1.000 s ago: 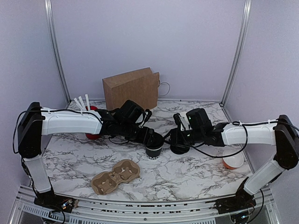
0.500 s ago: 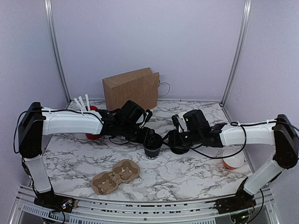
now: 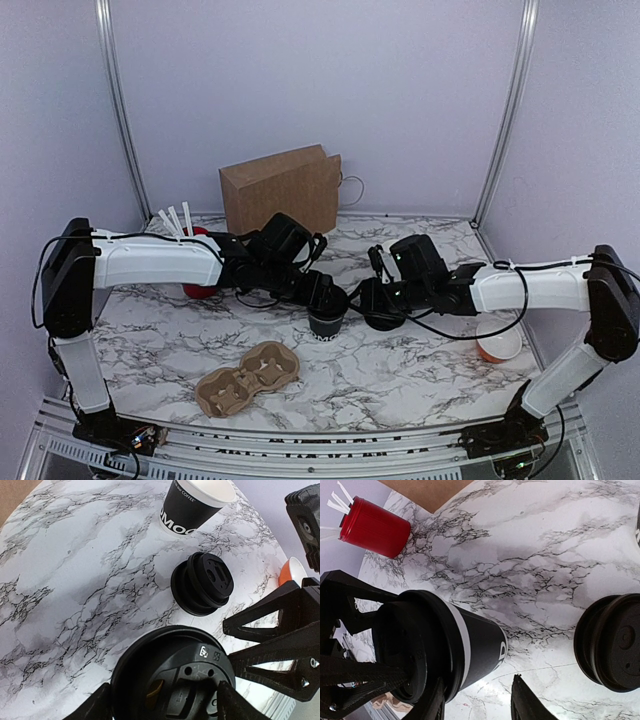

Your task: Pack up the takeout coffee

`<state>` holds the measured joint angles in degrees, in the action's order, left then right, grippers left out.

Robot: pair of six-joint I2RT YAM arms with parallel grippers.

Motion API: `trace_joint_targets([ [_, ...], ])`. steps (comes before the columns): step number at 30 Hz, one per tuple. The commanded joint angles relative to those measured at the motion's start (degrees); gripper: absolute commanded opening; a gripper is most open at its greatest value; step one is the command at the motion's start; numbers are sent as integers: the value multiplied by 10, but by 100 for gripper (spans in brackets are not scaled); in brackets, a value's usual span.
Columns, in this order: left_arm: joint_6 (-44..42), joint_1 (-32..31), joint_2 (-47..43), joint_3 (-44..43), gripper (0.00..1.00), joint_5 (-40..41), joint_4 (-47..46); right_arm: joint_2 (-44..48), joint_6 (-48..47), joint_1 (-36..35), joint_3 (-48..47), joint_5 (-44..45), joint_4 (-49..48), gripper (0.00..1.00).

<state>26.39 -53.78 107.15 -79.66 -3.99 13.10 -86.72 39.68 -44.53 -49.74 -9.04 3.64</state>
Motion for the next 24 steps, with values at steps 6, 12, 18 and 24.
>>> trace_joint_targets([
  [6, 1, -4, 10, -4, 70, -9, 8, -3, 9, -17, -5, 6, 48, 43],
  [12, -3, -4, 6, -2, 70, -5, 8, -6, 10, -20, -20, 17, 64, 43],
  [18, -6, -4, 5, -3, 70, -6, 8, -14, 7, -21, -35, 21, 79, 43],
  [24, -10, -4, 4, -9, 70, -9, 8, -13, 8, -21, -46, 27, 91, 43],
])
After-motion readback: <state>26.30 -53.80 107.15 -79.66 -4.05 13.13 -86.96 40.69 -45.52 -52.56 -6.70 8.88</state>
